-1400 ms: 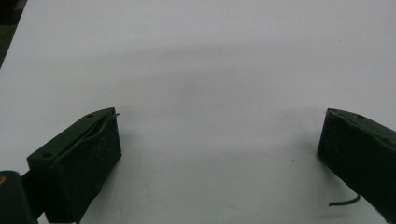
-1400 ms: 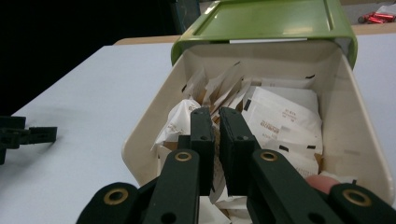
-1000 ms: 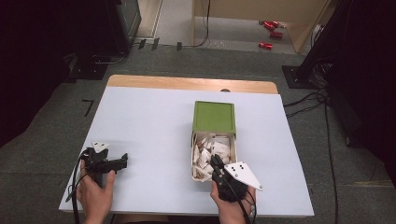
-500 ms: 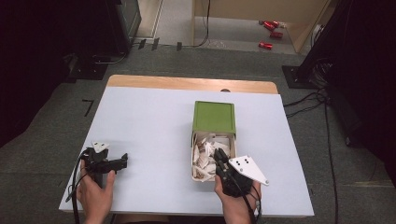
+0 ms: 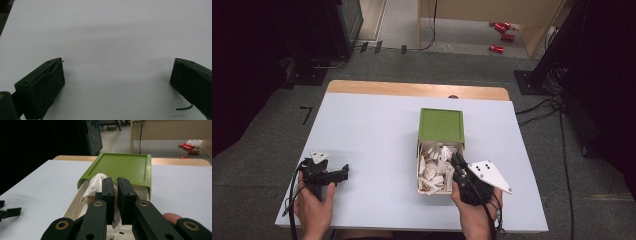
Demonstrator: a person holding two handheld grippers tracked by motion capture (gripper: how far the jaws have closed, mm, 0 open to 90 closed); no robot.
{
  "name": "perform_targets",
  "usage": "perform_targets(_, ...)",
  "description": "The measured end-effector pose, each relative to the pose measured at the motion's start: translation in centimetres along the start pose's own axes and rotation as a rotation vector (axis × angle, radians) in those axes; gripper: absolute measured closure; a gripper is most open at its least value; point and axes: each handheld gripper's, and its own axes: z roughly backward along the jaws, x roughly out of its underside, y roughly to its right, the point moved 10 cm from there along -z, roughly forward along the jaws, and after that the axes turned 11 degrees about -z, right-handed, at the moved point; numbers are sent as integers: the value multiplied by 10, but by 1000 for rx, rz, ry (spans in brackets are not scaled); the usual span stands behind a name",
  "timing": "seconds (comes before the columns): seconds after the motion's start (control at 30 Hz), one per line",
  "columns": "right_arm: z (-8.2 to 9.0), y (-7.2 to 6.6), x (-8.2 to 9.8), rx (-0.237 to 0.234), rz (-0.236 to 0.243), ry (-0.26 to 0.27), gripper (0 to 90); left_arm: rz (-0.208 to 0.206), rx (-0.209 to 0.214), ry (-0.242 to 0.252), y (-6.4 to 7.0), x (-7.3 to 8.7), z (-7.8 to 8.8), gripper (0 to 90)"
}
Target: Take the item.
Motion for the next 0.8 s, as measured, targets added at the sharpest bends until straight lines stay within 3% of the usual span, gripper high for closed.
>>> perform_targets(0.8,3,35,-8,64,-13,11,860,0,0,0,0,0,0,0)
